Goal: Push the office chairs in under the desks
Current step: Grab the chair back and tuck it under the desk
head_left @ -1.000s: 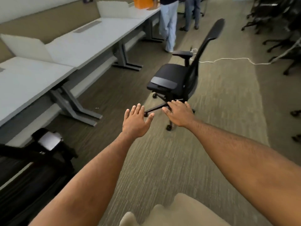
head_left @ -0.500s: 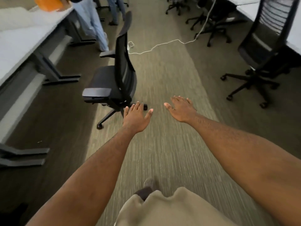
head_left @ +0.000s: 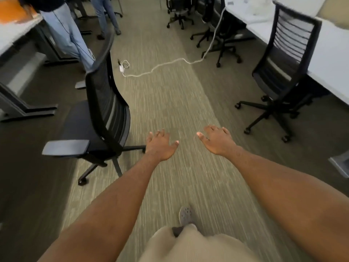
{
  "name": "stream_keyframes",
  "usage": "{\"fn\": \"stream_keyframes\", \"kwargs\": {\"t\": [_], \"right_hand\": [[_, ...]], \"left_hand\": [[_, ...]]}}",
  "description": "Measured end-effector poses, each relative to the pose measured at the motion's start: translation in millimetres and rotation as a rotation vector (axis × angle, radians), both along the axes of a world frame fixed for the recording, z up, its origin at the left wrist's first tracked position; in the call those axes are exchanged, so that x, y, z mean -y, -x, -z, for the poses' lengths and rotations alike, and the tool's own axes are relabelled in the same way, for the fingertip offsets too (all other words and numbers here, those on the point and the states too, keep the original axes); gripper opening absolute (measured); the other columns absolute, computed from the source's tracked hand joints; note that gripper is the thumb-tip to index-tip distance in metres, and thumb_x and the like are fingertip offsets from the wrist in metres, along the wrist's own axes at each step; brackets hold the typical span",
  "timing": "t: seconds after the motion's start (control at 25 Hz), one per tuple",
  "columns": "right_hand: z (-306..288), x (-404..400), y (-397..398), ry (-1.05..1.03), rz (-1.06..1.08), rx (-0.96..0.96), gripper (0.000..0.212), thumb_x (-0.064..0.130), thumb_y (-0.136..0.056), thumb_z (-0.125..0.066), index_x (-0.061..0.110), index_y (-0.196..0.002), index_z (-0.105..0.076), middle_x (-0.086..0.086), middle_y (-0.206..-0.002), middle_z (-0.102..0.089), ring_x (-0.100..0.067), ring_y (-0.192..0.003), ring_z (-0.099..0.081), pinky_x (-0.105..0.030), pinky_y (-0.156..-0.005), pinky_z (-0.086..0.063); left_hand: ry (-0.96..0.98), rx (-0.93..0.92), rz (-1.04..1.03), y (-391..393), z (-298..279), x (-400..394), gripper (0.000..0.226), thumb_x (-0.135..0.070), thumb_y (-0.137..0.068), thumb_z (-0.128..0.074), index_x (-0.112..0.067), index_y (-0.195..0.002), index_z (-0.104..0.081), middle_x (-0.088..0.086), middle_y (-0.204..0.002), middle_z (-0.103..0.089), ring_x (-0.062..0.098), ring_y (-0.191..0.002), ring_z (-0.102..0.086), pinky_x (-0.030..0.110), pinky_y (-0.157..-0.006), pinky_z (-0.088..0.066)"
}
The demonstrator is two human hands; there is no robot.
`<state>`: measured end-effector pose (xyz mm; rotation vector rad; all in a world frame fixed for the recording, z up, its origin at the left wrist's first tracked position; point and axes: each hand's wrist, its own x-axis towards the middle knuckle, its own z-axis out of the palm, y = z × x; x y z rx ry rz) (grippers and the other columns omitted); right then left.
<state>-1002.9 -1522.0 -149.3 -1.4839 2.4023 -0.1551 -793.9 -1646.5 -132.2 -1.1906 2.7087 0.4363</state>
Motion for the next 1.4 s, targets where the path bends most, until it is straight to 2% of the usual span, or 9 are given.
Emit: {"fn": "stream_keyframes", "kwargs": {"t": [0.16, 0.36, 0.52, 0.72, 0.84, 0.92, 1.04, 1.2, 1.4], "right_hand": [[-14, 83, 61, 0.012, -0.053, -0.058, 0.079, 0.067, -0.096, -0.015, 0.013, -0.151, -0.034, -0.01, -0.159, -0.032, -0.027, -0.147, -0.026, -0.048, -0.118, -0.012], [-43, 194, 83, 0.108, -0.178, -0.072, 0.077, 0.065, -0.097, -0.019, 0.013, -0.153, -0.029, -0.011, -0.162, -0.025, -0.027, -0.149, -0.02, -0.048, -0.119, -0.011], [-64, 303, 71, 0.192, -0.416, -0.099, 0.084, 0.07, -0.094, -0.021, 0.016, -0.158, -0.011, -0.007, -0.167, -0.007, -0.025, -0.151, -0.01, -0.044, -0.12, -0.005], [-95, 472, 48, 0.428, -0.771, -0.195, 0.098, 0.084, -0.086, -0.022, 0.019, -0.158, -0.004, -0.005, -0.167, -0.001, -0.023, -0.152, -0.005, -0.046, -0.12, -0.003], [-117, 566, 40, 0.544, -1.011, -0.248, 0.104, 0.088, -0.082, -0.023, 0.018, -0.157, -0.013, -0.006, -0.166, -0.011, -0.024, -0.151, -0.011, -0.048, -0.119, -0.005], [-128, 620, 36, 0.567, -1.16, -0.256, 0.105, 0.089, -0.08, -0.02, 0.017, -0.156, -0.02, -0.007, -0.164, -0.02, -0.024, -0.15, -0.018, -0.048, -0.119, -0.009], [-139, 687, 32, 0.478, -1.396, -0.24, 0.101, 0.089, -0.077, -0.022, 0.018, -0.149, -0.037, -0.007, -0.151, -0.045, -0.023, -0.139, -0.039, -0.044, -0.116, -0.023], [-139, 742, 13, 0.48, -1.641, -0.198, 0.09, 0.091, -0.074, -0.026, 0.019, -0.119, -0.057, -0.001, -0.112, -0.065, -0.023, -0.102, -0.061, -0.039, -0.088, -0.047], [-130, 782, -25, 0.792, -1.756, -0.084, 0.078, 0.086, -0.081, -0.026, 0.017, -0.089, -0.061, 0.0, -0.078, -0.063, -0.023, -0.07, -0.061, -0.031, -0.059, -0.039]], "left_hand": [[0.052, -0.031, -0.09, 49, -25, 87, 0.073, -0.057, -0.098, -0.033, -0.012, -0.155, -0.023, 0.012, -0.164, -0.013, 0.029, -0.15, -0.009, 0.046, -0.119, 0.004], [0.354, -0.137, -0.35, 58, -86, 172, 0.06, -0.05, -0.092, -0.046, -0.011, -0.139, -0.047, 0.013, -0.152, -0.039, 0.03, -0.139, -0.034, 0.049, -0.117, -0.019], [0.613, -0.239, -0.506, 49, -118, 230, 0.065, -0.045, -0.089, -0.053, -0.01, -0.142, -0.042, 0.015, -0.158, -0.028, 0.031, -0.146, -0.022, 0.049, -0.12, -0.014], [0.758, -0.228, -0.655, 38, -117, 304, 0.082, -0.064, -0.097, -0.025, -0.009, -0.156, -0.012, 0.013, -0.164, -0.01, 0.028, -0.152, -0.003, 0.046, -0.122, -0.001], [0.781, -0.139, -0.705, 39, -113, 347, 0.086, -0.071, -0.095, -0.014, -0.01, -0.156, -0.015, 0.013, -0.163, -0.018, 0.028, -0.15, -0.013, 0.046, -0.121, -0.008], [0.659, -0.002, -0.751, 49, -115, 376, 0.09, -0.075, -0.092, -0.01, -0.01, -0.153, -0.025, 0.014, -0.153, -0.04, 0.031, -0.139, -0.038, 0.046, -0.114, -0.026], [0.499, 0.149, -0.903, 65, -116, 413, 0.081, -0.076, -0.091, -0.02, -0.012, -0.134, -0.047, 0.013, -0.123, -0.061, 0.031, -0.11, -0.059, 0.044, -0.082, -0.047], [0.502, 0.239, -0.975, 57, -120, 433, 0.071, -0.081, -0.086, -0.023, -0.018, -0.095, -0.055, 0.003, -0.089, -0.066, 0.022, -0.074, -0.06, 0.036, -0.058, -0.038], [0.584, 0.348, -1.013, 33, -126, 452, 0.067, -0.082, -0.085, -0.017, -0.022, -0.079, -0.047, -0.008, -0.06, -0.045, 0.014, -0.05, -0.044, 0.031, -0.052, -0.035]]}}
